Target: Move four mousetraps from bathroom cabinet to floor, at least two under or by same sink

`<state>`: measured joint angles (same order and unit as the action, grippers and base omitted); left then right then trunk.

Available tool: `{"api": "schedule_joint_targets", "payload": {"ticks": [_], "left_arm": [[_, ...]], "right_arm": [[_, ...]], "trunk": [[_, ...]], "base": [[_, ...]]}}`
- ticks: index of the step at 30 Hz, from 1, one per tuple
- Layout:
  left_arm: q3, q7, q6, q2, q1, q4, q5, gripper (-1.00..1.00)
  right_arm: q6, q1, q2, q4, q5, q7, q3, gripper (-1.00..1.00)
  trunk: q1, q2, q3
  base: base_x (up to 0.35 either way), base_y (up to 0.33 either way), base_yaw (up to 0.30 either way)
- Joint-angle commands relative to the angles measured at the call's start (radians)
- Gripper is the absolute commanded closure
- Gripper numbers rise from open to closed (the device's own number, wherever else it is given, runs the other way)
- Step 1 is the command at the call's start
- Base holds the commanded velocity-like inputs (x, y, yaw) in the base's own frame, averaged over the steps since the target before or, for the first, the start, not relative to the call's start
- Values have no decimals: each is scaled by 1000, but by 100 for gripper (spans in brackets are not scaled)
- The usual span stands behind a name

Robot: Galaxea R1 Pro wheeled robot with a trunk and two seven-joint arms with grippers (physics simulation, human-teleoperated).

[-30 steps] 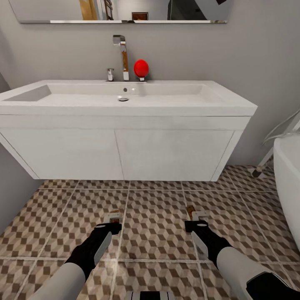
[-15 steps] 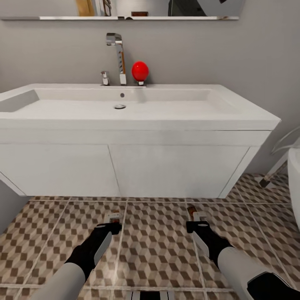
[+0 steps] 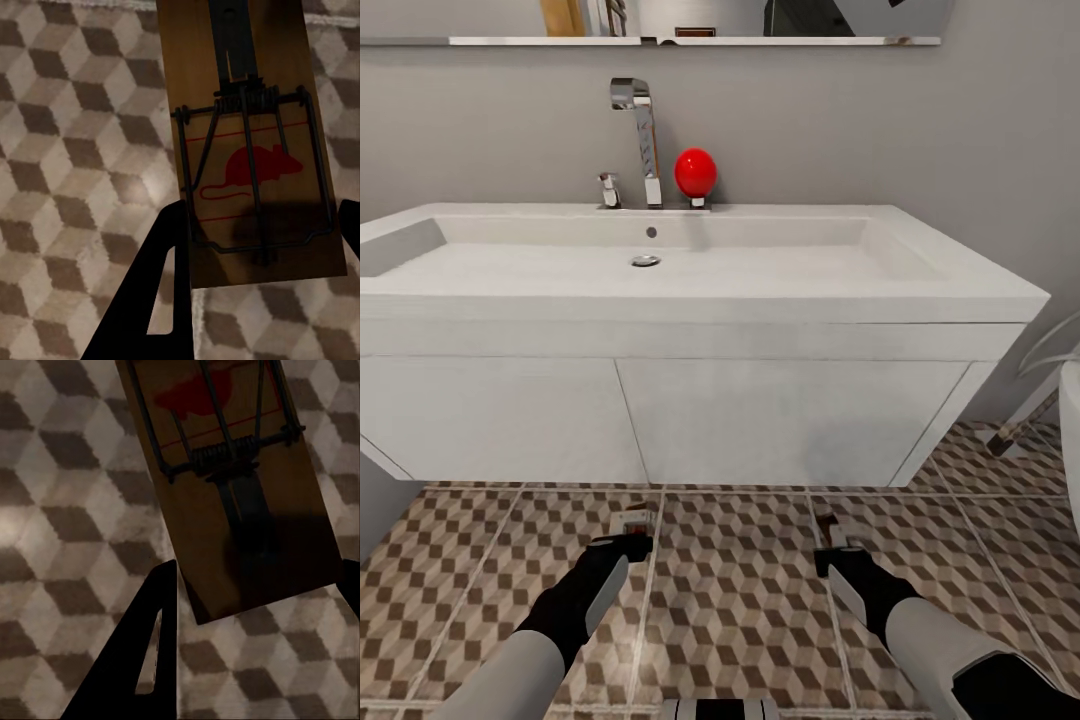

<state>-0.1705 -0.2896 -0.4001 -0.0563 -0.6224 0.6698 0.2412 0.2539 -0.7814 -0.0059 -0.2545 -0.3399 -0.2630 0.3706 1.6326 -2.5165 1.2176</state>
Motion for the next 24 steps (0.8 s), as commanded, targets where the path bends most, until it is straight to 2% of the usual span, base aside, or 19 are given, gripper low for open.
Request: {"api": "schedule_joint_targets", "payload": {"ticks": [1,11,19,24], "left_arm": [[-5,-13,-7,0,0,2,9,100],[-5,-21,-15,-2,0,-7,13,100],[-4,-22,-16,1,0,-48,12,100],[-3,-22,-16,-3,0,-39,11,100]], "right_arm": [[18,0,-1,-1,-10,-7,8,100],[26,0,1,0,-10,-4,8,100],[32,0,1,0,-10,-5,8,100],[33,0,1,0,-9,-5,7,100]], "trunk": [[0,0,1],[0,0,1],[0,0,1],[0,0,1]], "base": [[0,0,0],[0,0,0],[0,0,0],[0,0,0]]}}
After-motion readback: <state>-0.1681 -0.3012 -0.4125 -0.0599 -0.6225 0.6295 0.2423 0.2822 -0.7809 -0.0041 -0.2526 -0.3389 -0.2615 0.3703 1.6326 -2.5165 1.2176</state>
